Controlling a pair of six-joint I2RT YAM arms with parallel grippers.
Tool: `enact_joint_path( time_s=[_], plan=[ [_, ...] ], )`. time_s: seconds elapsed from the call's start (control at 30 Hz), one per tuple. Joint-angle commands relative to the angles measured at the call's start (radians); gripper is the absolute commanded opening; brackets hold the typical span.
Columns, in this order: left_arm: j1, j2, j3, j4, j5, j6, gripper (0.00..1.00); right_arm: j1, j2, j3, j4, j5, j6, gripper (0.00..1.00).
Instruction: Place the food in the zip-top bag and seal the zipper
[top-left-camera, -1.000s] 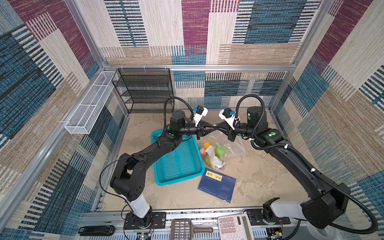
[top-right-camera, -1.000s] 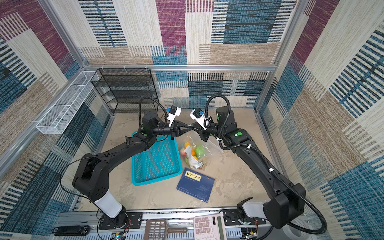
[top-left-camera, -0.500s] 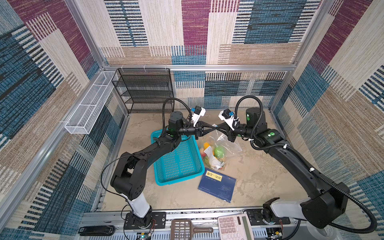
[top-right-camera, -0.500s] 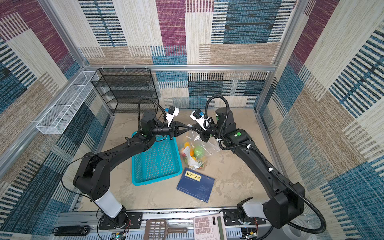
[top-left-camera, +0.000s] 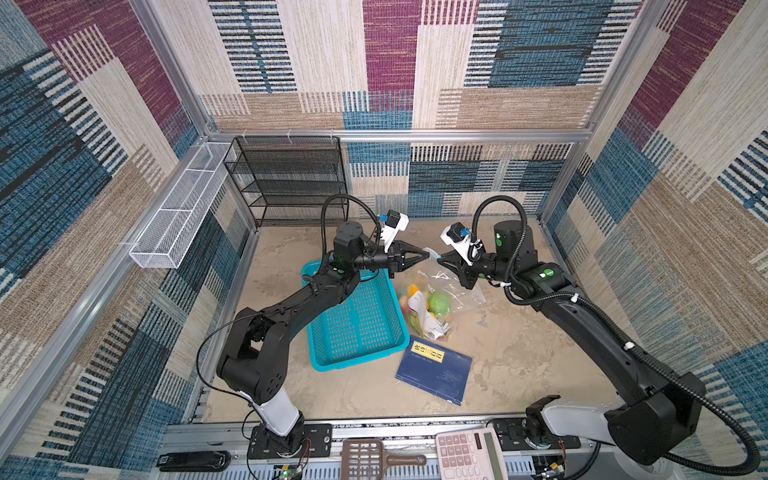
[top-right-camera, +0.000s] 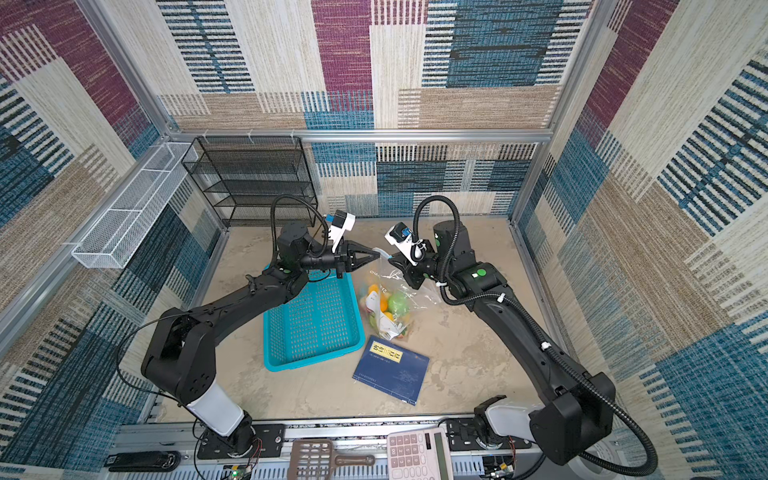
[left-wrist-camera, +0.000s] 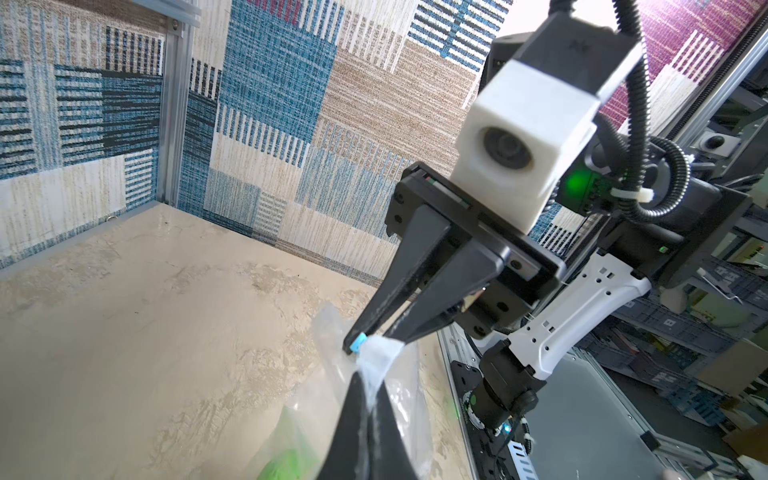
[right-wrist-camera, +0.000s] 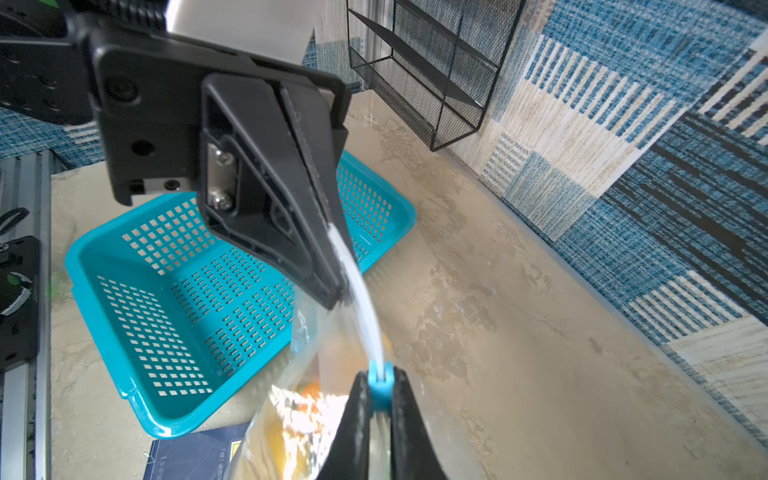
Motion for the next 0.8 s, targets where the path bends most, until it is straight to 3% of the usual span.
enact_joint_path(
  time_s=[0.0,0.77],
  plan=[
    [0.013,-0.014,0.020,0.059,-0.055,0.042,0.00,-0.005,-0.022,-0.022,-0.123,0.119,0.043,0.02],
    [0.041,0.076,0.192,-0.242,-0.409,0.195,0.00,-0.004,-0.186,-0.128,-0.224,0.114,0.193,0.02]
  ],
)
